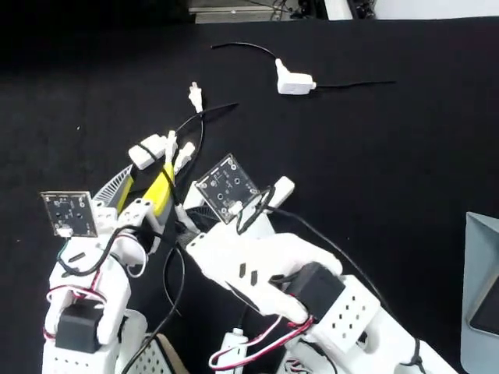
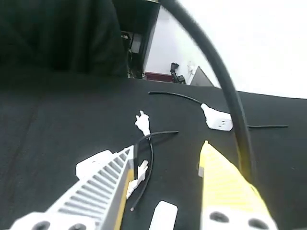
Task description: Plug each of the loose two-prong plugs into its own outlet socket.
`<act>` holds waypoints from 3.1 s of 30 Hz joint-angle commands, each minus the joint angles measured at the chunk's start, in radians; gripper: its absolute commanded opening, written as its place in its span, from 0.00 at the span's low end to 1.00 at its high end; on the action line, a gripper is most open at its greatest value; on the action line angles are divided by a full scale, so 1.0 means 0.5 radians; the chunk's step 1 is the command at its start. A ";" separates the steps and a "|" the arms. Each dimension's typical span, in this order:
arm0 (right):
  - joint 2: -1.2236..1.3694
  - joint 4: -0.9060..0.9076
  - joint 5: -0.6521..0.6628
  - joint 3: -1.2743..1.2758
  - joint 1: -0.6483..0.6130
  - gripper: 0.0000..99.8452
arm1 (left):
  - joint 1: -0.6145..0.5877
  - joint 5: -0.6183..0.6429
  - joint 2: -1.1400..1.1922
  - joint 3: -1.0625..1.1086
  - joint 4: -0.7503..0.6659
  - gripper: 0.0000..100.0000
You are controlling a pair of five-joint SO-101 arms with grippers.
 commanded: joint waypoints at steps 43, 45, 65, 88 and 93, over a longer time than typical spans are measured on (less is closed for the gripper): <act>-0.026 -0.249 0.126 0.213 1.280 0.01 | -0.149 -0.417 0.012 0.471 -0.040 0.25; -0.026 -0.270 0.126 0.216 1.307 0.01 | -0.149 -0.417 0.037 0.453 -0.037 0.25; -0.020 -0.390 0.126 0.287 1.393 0.01 | -0.130 -0.417 1.982 -0.400 -0.503 0.26; -0.020 -0.451 0.126 0.330 1.393 0.01 | 0.456 -0.417 2.949 -0.965 -0.399 0.25; -0.020 -0.445 0.126 0.330 1.393 0.01 | 0.456 -0.417 2.940 -0.990 -0.344 0.25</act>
